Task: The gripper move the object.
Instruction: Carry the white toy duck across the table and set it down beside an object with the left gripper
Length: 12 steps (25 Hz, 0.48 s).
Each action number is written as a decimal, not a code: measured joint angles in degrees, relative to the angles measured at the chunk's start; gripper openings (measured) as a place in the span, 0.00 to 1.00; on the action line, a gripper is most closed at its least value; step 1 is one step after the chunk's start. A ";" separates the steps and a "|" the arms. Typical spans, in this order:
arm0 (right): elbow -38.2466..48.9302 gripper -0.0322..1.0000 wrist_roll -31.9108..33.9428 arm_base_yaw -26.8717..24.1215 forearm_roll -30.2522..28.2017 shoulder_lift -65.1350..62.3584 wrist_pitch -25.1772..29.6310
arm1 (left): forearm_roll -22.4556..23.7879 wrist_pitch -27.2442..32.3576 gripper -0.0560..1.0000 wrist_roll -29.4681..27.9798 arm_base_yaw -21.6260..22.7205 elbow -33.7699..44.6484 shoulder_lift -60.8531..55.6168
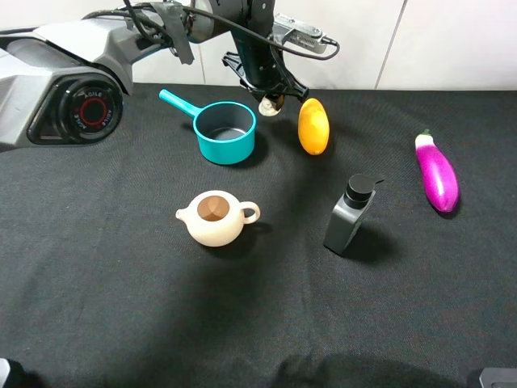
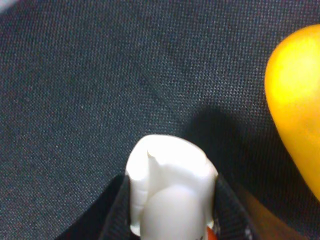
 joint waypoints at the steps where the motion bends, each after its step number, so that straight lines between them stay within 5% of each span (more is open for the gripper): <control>1: 0.00 0.70 0.00 0.00 0.00 0.00 0.00 | 0.00 -0.14 0.45 0.00 0.00 0.00 0.00; 12: 0.00 0.70 0.00 0.00 0.00 0.00 0.00 | 0.00 -0.42 0.45 0.00 0.00 -0.34 1.91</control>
